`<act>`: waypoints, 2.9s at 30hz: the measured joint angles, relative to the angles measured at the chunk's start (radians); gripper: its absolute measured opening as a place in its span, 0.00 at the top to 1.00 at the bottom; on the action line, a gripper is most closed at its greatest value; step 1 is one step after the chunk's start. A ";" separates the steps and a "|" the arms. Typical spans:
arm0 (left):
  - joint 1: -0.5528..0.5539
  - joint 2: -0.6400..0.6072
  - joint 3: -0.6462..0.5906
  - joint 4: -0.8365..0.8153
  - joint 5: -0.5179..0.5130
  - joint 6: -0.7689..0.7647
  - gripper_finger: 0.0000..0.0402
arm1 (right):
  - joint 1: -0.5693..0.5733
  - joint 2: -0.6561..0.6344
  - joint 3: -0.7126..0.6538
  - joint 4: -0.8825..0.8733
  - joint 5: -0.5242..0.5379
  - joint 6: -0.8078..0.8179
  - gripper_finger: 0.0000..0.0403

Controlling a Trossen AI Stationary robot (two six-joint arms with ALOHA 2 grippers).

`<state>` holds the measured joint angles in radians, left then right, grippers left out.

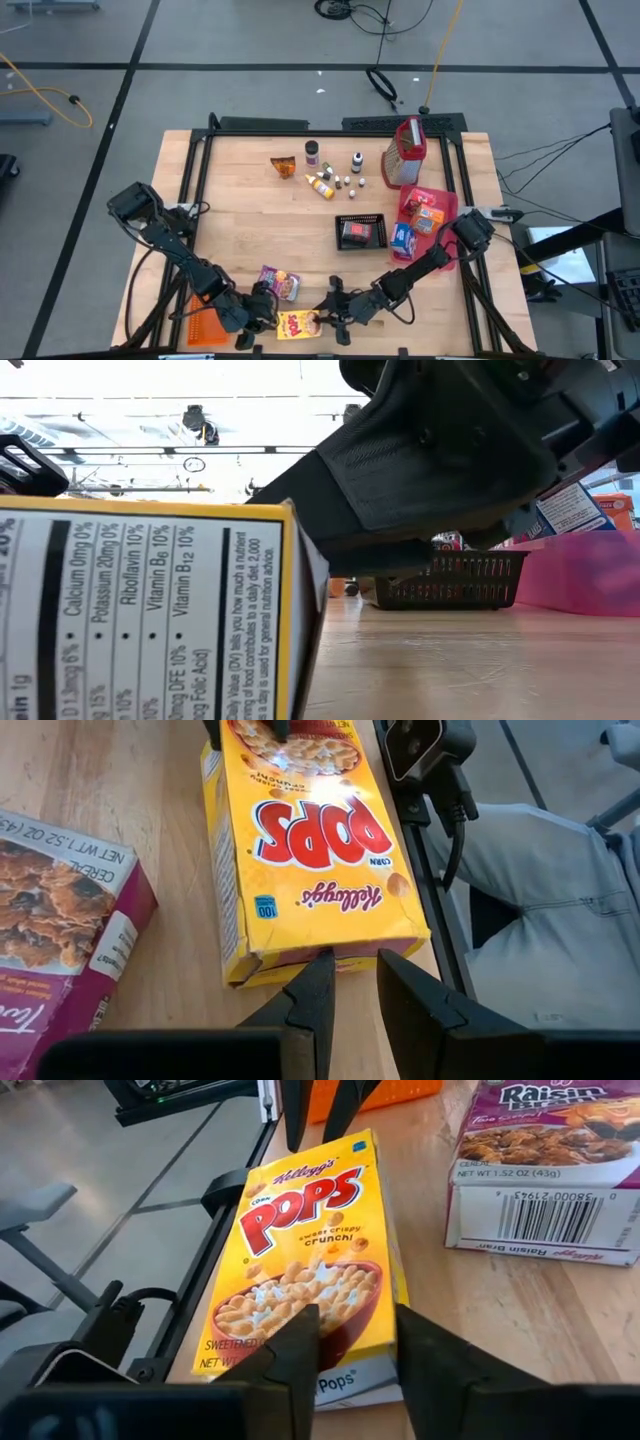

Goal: Pick & Place Kitchen Items
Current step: Put the yellow cereal box into the red bin

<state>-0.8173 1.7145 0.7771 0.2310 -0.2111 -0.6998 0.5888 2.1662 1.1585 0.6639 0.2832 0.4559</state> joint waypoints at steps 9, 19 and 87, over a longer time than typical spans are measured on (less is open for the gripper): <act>0.000 0.000 0.000 0.009 0.000 0.014 0.80 | 0.000 0.000 -0.001 0.023 -0.001 -0.030 0.77; 0.001 0.000 0.000 0.010 -0.006 0.017 0.80 | 0.026 -0.124 -0.001 -0.057 -0.004 -0.119 0.91; 0.198 -0.202 -0.001 0.802 -0.348 0.653 0.70 | 0.179 -0.544 -0.001 -0.024 0.868 -0.788 0.96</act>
<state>-0.6193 1.5124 0.7765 1.0332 -0.5592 -0.0467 0.7673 1.6222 1.1580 0.6399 1.1515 -0.3320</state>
